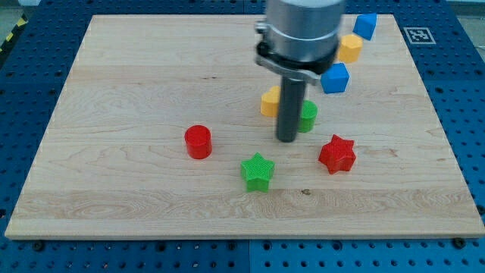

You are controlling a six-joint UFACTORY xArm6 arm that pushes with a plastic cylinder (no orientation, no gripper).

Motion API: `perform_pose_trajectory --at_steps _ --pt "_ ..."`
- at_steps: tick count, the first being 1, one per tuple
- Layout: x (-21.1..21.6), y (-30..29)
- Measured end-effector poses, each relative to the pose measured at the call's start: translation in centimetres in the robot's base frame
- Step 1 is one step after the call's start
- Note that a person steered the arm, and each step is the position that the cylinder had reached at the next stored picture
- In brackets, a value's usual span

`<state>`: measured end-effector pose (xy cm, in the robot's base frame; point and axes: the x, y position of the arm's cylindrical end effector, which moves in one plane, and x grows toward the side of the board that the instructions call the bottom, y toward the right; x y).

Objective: Adjust the blue cube to the top right side of the green circle

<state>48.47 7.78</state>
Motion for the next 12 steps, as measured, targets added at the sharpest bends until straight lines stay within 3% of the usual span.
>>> perform_pose_trajectory --at_steps 2,3,6,7,10,12 --pt "1.0 9.9" --pt "-0.1 12.1" --pt "-3.0 9.0" --pt "-3.0 9.0" --pt "-9.5 9.8" --pt "-10.2 9.8"
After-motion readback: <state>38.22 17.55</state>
